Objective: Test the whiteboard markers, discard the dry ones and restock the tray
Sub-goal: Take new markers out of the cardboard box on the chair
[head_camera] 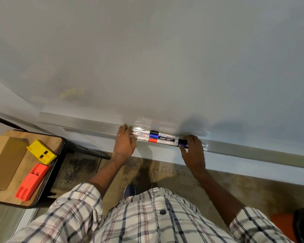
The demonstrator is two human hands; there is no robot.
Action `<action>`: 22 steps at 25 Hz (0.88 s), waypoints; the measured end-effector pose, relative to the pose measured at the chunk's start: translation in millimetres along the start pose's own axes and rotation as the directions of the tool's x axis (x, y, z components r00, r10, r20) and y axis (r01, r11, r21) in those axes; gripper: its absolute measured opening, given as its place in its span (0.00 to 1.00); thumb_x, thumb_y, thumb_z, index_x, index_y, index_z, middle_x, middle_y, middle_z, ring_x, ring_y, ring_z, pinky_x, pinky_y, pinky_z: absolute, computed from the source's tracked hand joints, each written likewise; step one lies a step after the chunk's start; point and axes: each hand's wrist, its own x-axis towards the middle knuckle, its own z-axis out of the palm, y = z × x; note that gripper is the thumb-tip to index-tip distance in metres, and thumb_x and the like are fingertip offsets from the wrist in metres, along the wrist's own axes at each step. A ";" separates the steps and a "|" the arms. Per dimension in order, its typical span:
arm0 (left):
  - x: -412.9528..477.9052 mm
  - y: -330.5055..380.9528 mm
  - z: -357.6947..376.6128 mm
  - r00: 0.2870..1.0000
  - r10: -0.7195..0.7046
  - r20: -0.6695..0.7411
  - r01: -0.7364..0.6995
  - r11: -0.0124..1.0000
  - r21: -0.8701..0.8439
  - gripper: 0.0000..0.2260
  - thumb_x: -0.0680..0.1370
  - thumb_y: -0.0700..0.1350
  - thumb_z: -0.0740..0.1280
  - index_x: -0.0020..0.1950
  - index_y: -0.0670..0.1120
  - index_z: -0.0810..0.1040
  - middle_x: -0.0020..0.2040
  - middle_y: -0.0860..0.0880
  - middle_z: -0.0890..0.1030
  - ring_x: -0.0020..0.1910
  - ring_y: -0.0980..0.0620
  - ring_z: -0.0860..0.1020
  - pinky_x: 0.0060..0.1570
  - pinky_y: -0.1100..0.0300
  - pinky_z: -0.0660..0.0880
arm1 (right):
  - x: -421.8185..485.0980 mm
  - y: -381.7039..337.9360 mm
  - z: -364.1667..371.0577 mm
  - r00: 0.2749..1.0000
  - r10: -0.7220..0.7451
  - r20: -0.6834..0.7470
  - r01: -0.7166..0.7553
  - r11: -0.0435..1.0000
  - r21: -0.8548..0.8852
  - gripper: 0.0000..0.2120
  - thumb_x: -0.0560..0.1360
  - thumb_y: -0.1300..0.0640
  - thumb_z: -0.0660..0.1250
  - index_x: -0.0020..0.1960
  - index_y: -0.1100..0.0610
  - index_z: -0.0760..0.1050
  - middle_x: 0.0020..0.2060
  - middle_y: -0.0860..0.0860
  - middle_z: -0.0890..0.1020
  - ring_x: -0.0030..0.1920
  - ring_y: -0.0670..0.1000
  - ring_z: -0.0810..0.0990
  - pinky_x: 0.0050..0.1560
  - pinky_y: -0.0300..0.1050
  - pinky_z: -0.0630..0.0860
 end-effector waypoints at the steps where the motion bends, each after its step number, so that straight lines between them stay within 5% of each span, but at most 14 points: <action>1: -4.8 3.0 2.0 0.999 0.022 0.031 -0.024 0.999 0.049 0.22 0.85 0.46 0.60 0.78 0.42 0.66 0.79 0.42 0.64 0.80 0.41 0.59 0.79 0.46 0.58 | -0.7 -4.4 4.3 0.996 -0.064 0.055 0.065 0.998 -0.005 0.18 0.76 0.55 0.72 0.64 0.58 0.76 0.61 0.55 0.79 0.62 0.55 0.75 0.64 0.50 0.74; 5: -15.9 17.7 8.8 0.973 0.123 0.195 -0.174 0.947 0.270 0.26 0.87 0.51 0.52 0.83 0.46 0.51 0.83 0.46 0.50 0.83 0.47 0.47 0.81 0.49 0.45 | 2.5 -19.0 19.9 0.935 -0.230 0.270 0.270 0.955 -0.123 0.26 0.78 0.53 0.71 0.74 0.57 0.70 0.72 0.55 0.73 0.73 0.55 0.70 0.74 0.51 0.68; 9: -20.2 15.0 12.7 0.938 0.124 0.323 -0.258 0.872 0.416 0.27 0.87 0.55 0.48 0.83 0.47 0.47 0.84 0.48 0.46 0.82 0.49 0.43 0.78 0.53 0.38 | 7.4 -23.8 23.8 0.890 -0.266 0.371 0.351 0.918 -0.185 0.28 0.77 0.51 0.71 0.75 0.56 0.69 0.75 0.54 0.70 0.75 0.55 0.68 0.76 0.53 0.64; 14: -28.7 8.9 7.7 0.943 0.129 0.306 -0.239 0.902 0.359 0.27 0.87 0.57 0.47 0.83 0.49 0.45 0.83 0.49 0.43 0.82 0.49 0.41 0.79 0.54 0.40 | 2.2 -21.9 23.3 0.879 -0.311 0.362 0.396 0.899 -0.188 0.28 0.79 0.51 0.69 0.76 0.58 0.67 0.76 0.56 0.68 0.78 0.58 0.63 0.77 0.59 0.62; 22: -77.4 -16.1 -10.8 0.992 -0.063 0.107 0.030 0.957 0.288 0.28 0.87 0.56 0.48 0.83 0.47 0.47 0.83 0.49 0.44 0.82 0.49 0.42 0.81 0.49 0.45 | -9.9 -63.6 47.3 0.772 -0.482 0.414 0.581 0.799 -0.154 0.26 0.83 0.48 0.62 0.78 0.57 0.65 0.77 0.56 0.67 0.78 0.56 0.63 0.76 0.58 0.65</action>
